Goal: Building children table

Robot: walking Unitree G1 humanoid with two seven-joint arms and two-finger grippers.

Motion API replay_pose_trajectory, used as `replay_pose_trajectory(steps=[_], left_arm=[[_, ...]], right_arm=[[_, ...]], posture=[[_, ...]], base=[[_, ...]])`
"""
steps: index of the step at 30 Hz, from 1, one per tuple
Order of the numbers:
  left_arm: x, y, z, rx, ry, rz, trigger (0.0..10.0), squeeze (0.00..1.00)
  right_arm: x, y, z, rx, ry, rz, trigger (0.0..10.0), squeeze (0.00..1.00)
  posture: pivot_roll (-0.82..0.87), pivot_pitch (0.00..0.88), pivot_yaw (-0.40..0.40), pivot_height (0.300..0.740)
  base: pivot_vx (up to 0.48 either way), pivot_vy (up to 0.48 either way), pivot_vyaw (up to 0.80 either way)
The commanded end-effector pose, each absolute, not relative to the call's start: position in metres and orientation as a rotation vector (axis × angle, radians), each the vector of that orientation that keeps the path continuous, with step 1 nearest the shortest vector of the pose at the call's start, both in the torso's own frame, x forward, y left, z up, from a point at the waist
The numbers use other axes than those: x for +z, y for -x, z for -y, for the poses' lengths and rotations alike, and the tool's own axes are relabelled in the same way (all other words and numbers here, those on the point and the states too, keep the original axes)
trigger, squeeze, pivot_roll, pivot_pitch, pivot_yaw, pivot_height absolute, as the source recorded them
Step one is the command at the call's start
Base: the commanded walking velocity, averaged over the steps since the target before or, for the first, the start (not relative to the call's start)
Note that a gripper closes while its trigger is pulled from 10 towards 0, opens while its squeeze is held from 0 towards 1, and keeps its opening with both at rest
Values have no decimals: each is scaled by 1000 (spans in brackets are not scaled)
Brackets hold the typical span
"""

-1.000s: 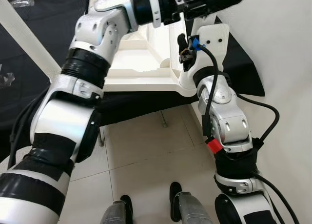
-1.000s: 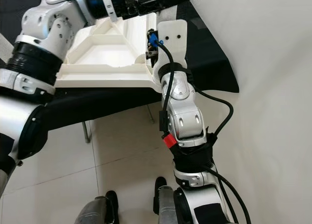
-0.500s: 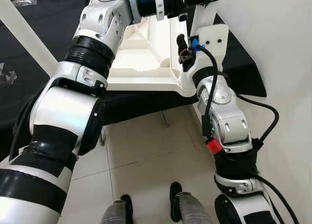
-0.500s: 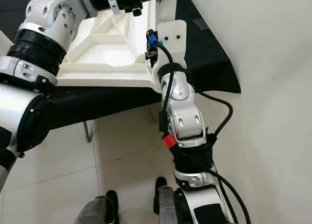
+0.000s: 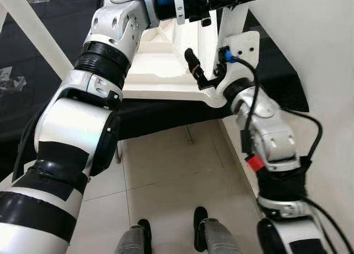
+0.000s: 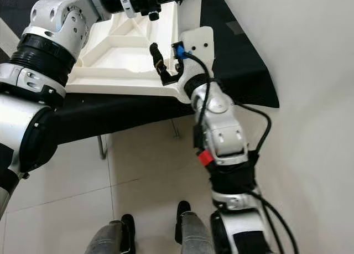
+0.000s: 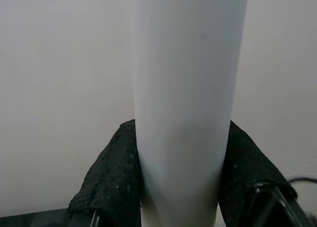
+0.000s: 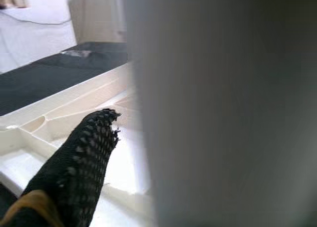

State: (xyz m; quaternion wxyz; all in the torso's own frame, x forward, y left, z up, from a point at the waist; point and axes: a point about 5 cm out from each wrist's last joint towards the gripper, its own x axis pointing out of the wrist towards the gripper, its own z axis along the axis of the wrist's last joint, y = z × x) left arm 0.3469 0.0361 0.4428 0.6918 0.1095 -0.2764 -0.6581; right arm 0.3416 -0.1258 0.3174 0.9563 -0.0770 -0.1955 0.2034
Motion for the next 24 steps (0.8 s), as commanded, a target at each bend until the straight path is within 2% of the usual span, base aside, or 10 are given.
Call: replay_pose_trajectory(steps=[1, 2, 3, 13, 14, 15, 16, 17, 18, 24], left_arm=[[447, -343, -33, -1498, -295, 627, 0, 0], [447, -343, -33, -1501, -294, 628, 0, 0], [447, -343, -33, -1505, -294, 629, 0, 0], [446, -343, -32, -1519, -291, 625, 0, 0], [446, -343, -32, -1519, -289, 623, 0, 0], [446, -343, -32, -1519, -289, 623, 0, 0], [446, -343, -32, -1518, -289, 622, 0, 0], [446, -343, -32, -1518, -289, 622, 0, 0], [446, -344, -32, -1517, -287, 622, 0, 0], [447, -344, -32, -1512, -287, 625, 0, 0]], right_arm=[[325, -340, 130, 479, 174, 437, 10000, 1000], [328, -338, 135, 539, 237, 444, 10000, 973], [331, -336, 139, 604, 259, 440, 10000, 24], [337, -339, 160, 749, 338, 414, 10000, 0], [337, -340, 164, 781, 329, 403, 9373, 0], [337, -340, 164, 781, 329, 403, 9373, 0], [337, -341, 167, 800, 322, 397, 4627, 0], [337, -341, 167, 800, 322, 397, 4627, 0], [336, -342, 169, 829, 318, 391, 0, 0], [333, -344, 172, 895, 339, 375, 0, 0]], posture=[[-6, 319, 46, 740], [-7, 319, 46, 740], [-6, 319, 47, 740], [0, 325, 45, 740], [1, 328, 45, 740], [1, 328, 45, 740], [1, 328, 45, 740], [1, 328, 45, 740], [1, 328, 45, 740], [-1, 333, 41, 740]], base=[[0, 0, 0], [0, 0, 0], [0, 0, 0], [0, 0, 0], [0, 0, 0], [0, 0, 0], [0, 0, 0], [0, 0, 0], [0, 0, 0], [0, 0, 0]])
